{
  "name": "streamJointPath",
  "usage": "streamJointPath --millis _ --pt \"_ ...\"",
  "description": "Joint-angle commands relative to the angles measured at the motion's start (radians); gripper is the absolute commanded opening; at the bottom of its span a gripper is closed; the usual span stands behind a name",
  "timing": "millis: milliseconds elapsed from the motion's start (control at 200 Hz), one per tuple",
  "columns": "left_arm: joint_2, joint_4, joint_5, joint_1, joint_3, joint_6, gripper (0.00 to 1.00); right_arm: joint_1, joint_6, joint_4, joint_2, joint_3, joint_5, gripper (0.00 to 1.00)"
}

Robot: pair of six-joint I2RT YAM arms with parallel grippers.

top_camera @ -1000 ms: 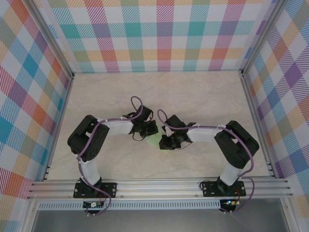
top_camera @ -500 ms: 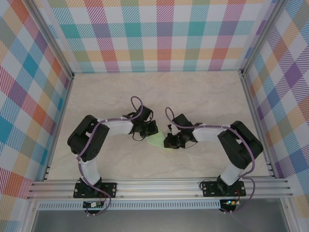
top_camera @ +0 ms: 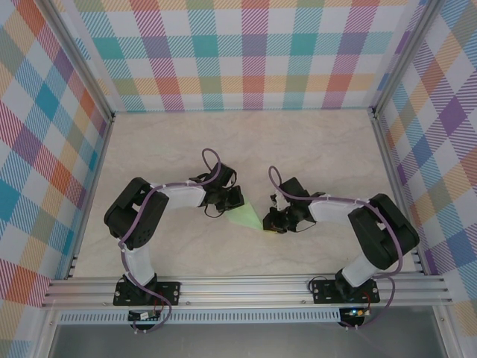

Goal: Fold a paper plane with a square sheet of paper (fold left side to right side)
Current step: Fourth fold the wing at the center of the table.

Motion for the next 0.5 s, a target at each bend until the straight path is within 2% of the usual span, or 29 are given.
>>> streamJointPath --millis 0,250,495 --pt "0.044 -0.115 -0.058 -0.001 -0.008 0.01 0.07 0.005 -0.013 -0.059 -0.046 0.063 -0.014 0.08" --pt "0.04 -0.115 -0.055 -0.001 -0.008 0.009 0.07 0.029 0.062 0.059 0.079 0.11 -0.037 0.07" --pt "0.025 -0.118 -0.055 -0.001 -0.008 0.013 0.07 0.031 0.068 0.024 0.173 0.117 0.038 0.07"
